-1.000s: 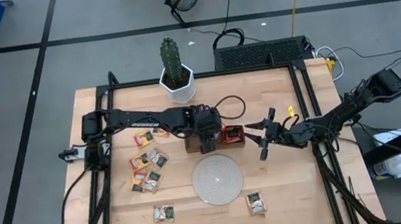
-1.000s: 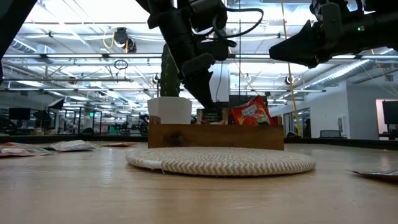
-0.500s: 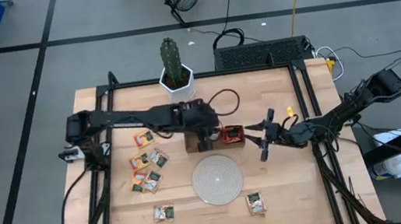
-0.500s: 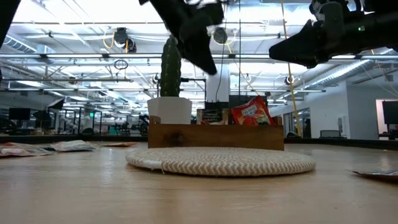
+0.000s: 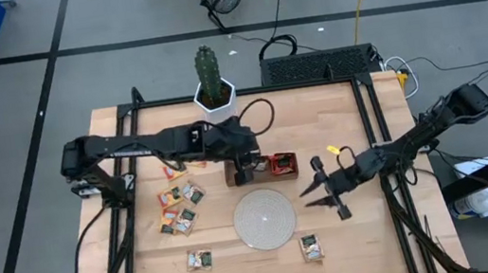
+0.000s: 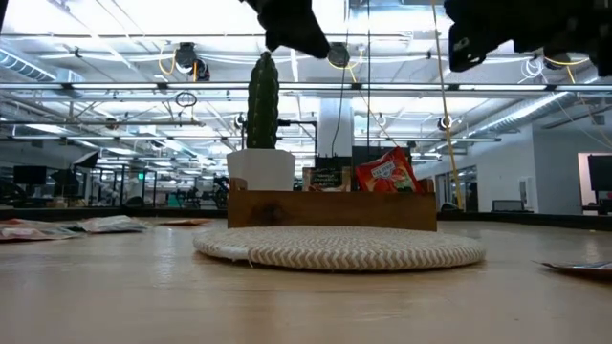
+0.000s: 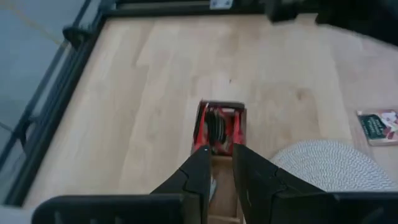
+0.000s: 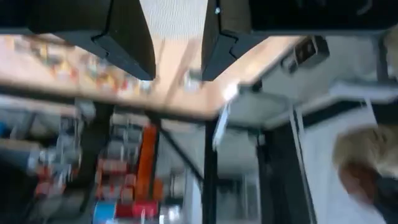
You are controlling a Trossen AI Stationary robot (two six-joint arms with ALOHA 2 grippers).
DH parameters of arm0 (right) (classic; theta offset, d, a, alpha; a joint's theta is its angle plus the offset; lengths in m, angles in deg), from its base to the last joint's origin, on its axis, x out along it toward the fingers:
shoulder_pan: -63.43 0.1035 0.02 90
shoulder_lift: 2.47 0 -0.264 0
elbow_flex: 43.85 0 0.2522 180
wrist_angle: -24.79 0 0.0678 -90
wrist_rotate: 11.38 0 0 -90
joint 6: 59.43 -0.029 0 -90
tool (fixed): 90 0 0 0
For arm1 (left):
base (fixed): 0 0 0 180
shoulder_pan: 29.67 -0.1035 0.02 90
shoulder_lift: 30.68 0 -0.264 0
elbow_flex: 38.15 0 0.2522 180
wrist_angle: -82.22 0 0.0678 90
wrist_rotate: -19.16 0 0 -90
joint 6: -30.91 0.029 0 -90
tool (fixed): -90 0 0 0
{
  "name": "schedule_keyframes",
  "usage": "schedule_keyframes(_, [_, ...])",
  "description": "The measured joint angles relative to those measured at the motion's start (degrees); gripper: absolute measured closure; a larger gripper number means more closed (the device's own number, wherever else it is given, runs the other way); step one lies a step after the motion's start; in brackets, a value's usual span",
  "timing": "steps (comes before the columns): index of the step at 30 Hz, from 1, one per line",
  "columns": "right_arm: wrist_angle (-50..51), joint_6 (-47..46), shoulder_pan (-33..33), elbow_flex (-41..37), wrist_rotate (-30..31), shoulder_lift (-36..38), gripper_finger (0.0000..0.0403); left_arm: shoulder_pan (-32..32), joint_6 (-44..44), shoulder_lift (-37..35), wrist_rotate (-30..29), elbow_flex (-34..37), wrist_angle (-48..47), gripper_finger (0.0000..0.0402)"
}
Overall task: Pick & Place Tea
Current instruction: Put the brown tea bag into the middle section of the wooden organizer
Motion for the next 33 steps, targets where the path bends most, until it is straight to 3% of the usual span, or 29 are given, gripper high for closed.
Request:
schedule_keyframes(7, [47.26,-3.45,10.92,21.63,19.73,-4.96,0.0249,0.71,3.04,-3.03,4.05,-0.04,0.65,0.0330])
schedule_keyframes(14, [80.13,-25.63,17.76,40.84,20.61,-18.13,0.0163,0.73,5.36,-3.02,4.49,-0.04,0.38,0.0330])
schedule_keyframes(22, [81.38,-31.63,22.10,52.61,10.69,-36.07,0.0140,-1.50,4.27,-3.01,4.33,-0.02,4.08,0.0330])
schedule_keyframes(27, [81.88,-33.10,24.02,57.39,10.81,-43.59,0.0149,-1.78,1.20,-3.01,4.36,-0.02,5.42,0.0330])
schedule_keyframes(33, [83.76,-34.92,23.88,57.57,11.15,-49.58,0.0151,-1.07,-1.32,-3.01,4.39,-0.02,6.11,0.0330])
